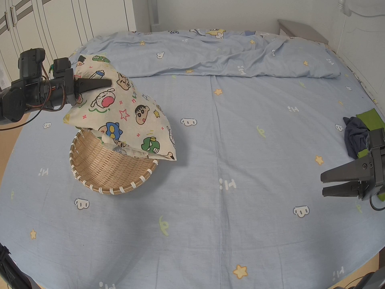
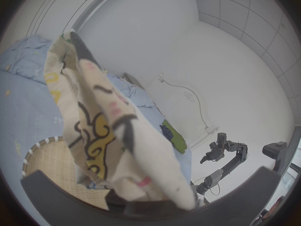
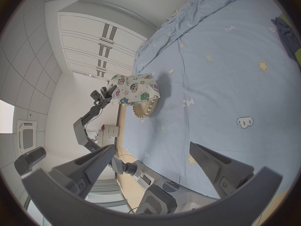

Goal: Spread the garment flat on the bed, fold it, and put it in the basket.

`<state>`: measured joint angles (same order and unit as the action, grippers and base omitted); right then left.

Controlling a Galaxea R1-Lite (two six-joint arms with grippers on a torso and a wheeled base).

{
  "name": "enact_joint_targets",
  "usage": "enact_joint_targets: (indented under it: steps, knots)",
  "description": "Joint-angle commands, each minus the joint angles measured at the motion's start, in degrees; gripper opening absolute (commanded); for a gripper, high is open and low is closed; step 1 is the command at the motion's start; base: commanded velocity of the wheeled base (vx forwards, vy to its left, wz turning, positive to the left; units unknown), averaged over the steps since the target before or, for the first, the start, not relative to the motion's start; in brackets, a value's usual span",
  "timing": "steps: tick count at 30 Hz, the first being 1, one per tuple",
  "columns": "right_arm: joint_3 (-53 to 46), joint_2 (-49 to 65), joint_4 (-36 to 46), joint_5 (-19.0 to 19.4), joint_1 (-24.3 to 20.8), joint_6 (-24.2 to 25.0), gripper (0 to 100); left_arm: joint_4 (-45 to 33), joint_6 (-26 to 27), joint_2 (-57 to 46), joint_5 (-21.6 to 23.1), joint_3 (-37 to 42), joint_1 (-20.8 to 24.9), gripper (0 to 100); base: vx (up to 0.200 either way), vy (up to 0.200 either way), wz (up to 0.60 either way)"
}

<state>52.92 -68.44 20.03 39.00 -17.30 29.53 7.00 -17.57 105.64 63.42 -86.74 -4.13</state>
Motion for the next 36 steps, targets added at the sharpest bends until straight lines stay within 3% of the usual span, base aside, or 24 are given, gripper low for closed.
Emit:
enact_joint_targets:
  steps: [1,12,19,23,26,36]
  knots:
    - [-0.1,-0.2,0.0,0.0,0.0,0.0,100,0.0,-0.1,0.4,0.0,2.0,-1.9,0,0.000,0.000,0.00]
    - [-0.1,-0.5,0.0,0.0,0.1,0.0,100,0.1,0.2,1.5,-0.1,8.2,-7.9,0,0.000,0.000,0.00]
    - [-0.4,-0.8,-0.1,0.0,0.1,0.0,100,0.2,0.4,2.3,-1.5,13.0,-9.1,0,0.000,0.000,0.00]
    - [-0.9,-0.8,-0.4,0.0,-0.1,-0.1,100,0.2,1.0,4.5,-4.4,12.6,-9.0,0,0.000,0.000,0.00]
    - [-1.1,-0.7,-0.4,-0.2,-1.2,-0.7,100,0.1,1.3,5.5,-9.1,11.3,-8.9,0,0.000,0.000,0.00]
    - [-1.6,-0.8,-0.6,-1.6,-2.7,-0.8,100,-0.4,1.6,10.1,-14.8,8.5,-8.6,0,0.000,0.000,0.00]
